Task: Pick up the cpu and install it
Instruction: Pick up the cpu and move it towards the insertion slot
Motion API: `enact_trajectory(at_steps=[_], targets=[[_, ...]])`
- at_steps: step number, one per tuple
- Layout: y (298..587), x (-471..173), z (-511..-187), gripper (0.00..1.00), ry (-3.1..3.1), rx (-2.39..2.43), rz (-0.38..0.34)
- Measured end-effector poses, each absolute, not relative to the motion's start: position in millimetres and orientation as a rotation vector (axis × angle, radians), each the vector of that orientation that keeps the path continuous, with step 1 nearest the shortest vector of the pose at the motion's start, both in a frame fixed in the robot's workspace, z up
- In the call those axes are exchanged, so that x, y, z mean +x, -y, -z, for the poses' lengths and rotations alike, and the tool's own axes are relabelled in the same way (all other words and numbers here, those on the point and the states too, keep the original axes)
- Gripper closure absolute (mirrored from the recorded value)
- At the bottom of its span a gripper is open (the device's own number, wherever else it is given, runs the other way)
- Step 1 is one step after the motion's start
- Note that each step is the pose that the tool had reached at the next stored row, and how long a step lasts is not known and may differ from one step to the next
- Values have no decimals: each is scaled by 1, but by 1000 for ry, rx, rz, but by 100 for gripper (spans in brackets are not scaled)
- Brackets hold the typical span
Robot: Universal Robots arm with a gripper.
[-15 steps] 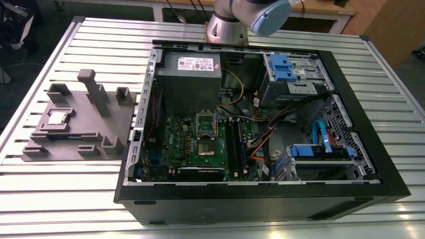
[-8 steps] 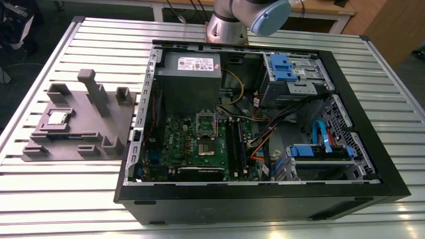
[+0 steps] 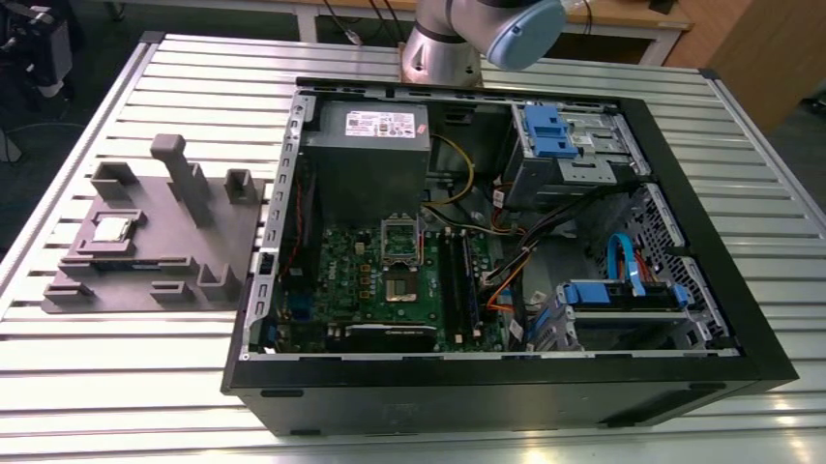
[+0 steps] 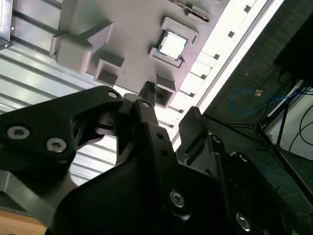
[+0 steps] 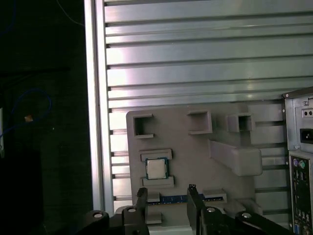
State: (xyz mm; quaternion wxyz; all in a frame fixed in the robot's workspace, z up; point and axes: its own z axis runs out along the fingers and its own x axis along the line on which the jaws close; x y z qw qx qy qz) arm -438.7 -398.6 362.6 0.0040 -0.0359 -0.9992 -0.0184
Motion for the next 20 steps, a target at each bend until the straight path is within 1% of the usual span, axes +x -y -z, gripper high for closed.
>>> enact_trajectory(at_steps=[2,3,4,13,20], targets=[[399,-439,-363,47,3131,-112,58],[399,-439,-363,47,3131,-112,58],[399,-439,-363,41,3131,-112,58],[398,-439,-359,41,3130,15,57],[398,-439,-358,41,3130,16,57]])
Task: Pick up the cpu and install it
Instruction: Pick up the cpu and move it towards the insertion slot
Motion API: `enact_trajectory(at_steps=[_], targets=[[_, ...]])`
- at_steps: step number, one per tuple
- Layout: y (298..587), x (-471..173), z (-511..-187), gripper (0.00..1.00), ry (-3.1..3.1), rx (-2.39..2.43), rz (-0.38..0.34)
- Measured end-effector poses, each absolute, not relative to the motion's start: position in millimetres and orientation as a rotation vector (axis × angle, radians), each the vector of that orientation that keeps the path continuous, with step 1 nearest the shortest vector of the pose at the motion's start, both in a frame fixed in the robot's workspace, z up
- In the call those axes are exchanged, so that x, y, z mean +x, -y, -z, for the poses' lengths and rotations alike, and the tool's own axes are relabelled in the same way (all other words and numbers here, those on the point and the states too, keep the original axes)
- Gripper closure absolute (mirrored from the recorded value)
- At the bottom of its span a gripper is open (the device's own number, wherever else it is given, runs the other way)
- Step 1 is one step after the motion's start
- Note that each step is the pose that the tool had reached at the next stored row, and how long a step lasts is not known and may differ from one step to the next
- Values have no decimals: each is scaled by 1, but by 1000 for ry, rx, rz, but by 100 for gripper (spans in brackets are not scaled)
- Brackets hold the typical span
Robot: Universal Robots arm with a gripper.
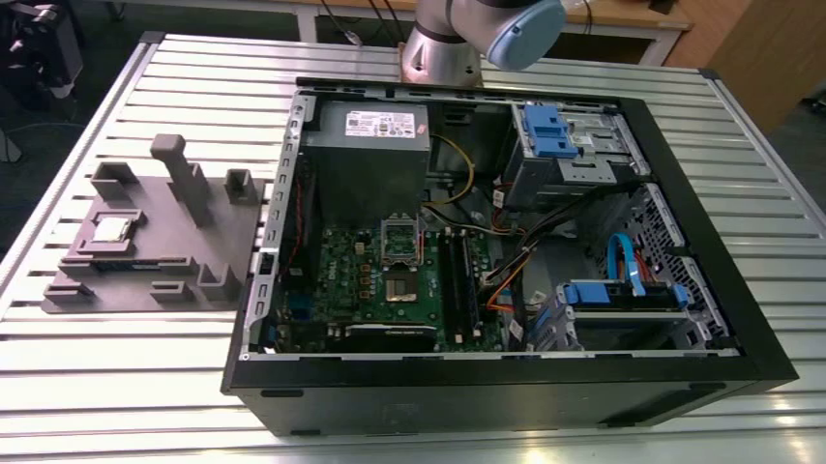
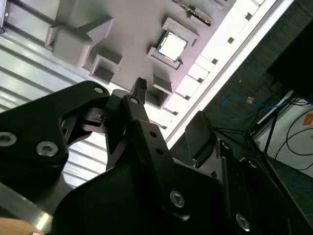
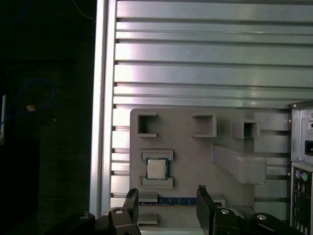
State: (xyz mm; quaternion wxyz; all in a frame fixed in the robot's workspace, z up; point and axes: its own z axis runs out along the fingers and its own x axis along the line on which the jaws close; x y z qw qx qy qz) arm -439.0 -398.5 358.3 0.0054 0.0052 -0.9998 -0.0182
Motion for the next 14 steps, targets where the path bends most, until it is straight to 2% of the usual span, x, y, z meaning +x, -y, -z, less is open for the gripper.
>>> enact_trajectory(at_steps=[14], targets=[[398,-439,-354,41,3126,16,57]])
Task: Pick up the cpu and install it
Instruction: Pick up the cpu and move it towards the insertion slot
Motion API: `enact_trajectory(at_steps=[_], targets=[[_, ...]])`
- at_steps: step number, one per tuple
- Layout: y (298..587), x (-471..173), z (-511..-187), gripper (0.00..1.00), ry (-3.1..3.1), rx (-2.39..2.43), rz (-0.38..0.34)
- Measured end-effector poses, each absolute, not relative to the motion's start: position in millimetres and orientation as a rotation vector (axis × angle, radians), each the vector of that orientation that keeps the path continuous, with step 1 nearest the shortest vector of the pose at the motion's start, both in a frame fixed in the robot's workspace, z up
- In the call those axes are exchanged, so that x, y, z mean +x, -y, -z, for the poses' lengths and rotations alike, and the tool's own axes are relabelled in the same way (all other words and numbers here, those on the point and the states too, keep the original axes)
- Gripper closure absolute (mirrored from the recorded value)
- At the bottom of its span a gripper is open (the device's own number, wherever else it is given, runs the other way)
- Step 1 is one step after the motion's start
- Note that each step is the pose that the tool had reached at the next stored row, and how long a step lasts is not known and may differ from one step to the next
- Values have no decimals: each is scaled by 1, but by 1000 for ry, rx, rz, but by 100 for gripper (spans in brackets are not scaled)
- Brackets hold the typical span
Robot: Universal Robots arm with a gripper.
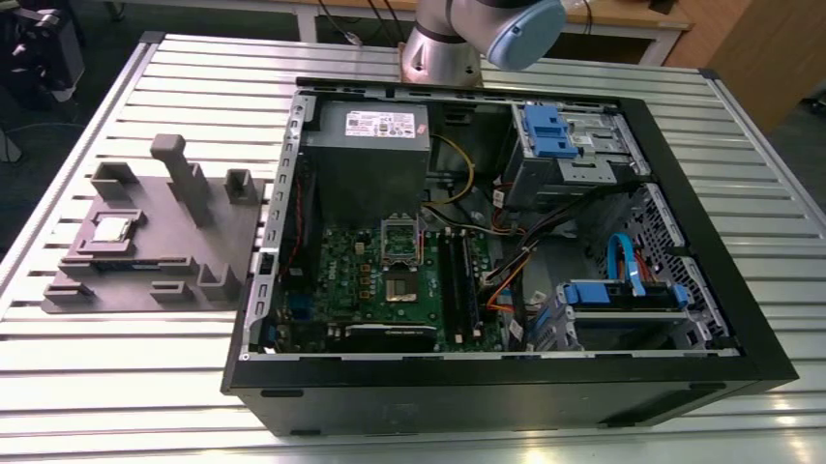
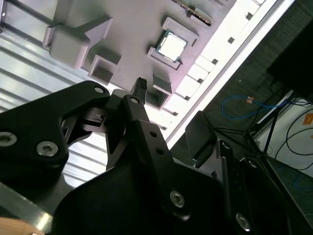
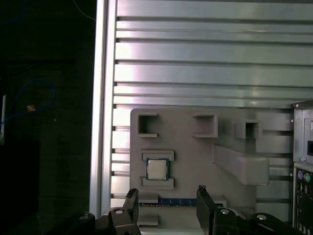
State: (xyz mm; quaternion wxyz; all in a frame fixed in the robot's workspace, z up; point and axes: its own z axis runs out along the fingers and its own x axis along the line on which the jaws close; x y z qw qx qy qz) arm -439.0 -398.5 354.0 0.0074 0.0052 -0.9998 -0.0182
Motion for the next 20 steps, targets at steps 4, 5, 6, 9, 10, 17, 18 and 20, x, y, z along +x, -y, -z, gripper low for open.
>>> enact_trajectory(at_steps=[4,5,6,9,10,17,18,20], targets=[[398,-439,-352,41,3124,16,57],[398,-439,-352,41,3124,16,57],[398,-439,-352,41,3124,16,57],[398,-439,-349,41,3123,16,57],[398,-439,-349,41,3123,16,57],[398,-440,-348,41,3123,16,57],[398,-440,-347,41,3123,16,57],[398,-440,-347,41,3122,16,57]])
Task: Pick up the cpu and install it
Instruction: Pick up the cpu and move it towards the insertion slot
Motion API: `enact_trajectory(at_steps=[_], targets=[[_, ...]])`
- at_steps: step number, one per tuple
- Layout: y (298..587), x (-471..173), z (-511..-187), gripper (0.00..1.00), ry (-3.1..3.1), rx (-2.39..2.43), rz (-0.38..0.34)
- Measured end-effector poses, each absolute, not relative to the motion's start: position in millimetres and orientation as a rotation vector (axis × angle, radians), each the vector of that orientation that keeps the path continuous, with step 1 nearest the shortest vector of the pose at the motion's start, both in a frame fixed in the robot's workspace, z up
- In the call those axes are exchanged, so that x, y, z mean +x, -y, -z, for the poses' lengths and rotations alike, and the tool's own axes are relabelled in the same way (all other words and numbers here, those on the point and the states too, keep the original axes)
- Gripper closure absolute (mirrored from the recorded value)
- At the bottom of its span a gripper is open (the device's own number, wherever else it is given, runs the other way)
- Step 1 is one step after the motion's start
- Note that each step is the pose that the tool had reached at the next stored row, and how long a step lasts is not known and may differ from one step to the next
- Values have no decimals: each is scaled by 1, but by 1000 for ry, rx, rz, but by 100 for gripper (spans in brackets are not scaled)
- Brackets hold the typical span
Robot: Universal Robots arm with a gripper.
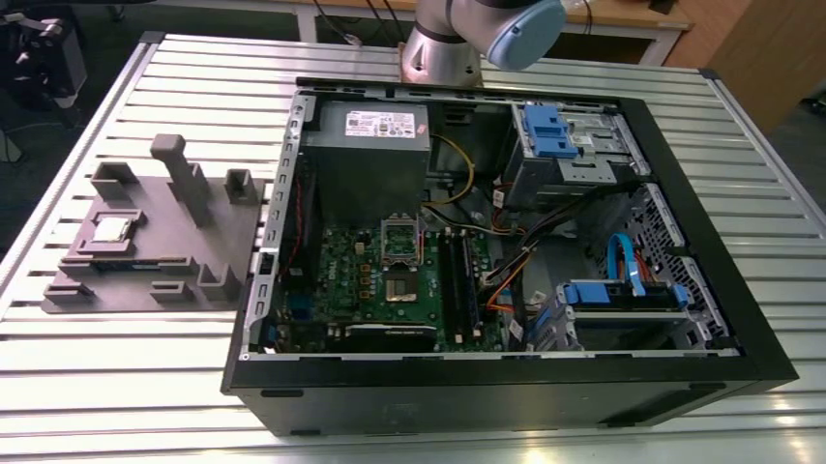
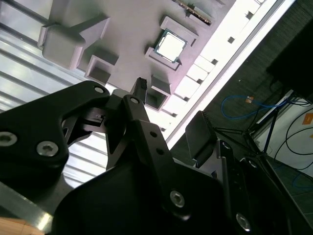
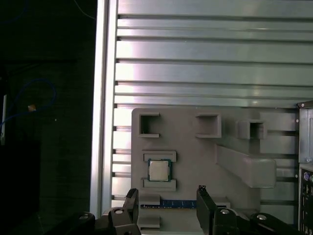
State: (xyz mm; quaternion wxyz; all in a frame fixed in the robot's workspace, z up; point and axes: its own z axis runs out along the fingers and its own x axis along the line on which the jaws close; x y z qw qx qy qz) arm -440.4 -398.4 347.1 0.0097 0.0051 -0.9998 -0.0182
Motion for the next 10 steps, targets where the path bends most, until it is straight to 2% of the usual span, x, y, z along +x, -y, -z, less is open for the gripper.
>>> enact_trajectory(at_steps=[10], targets=[[398,-440,-346,41,3122,16,57]])
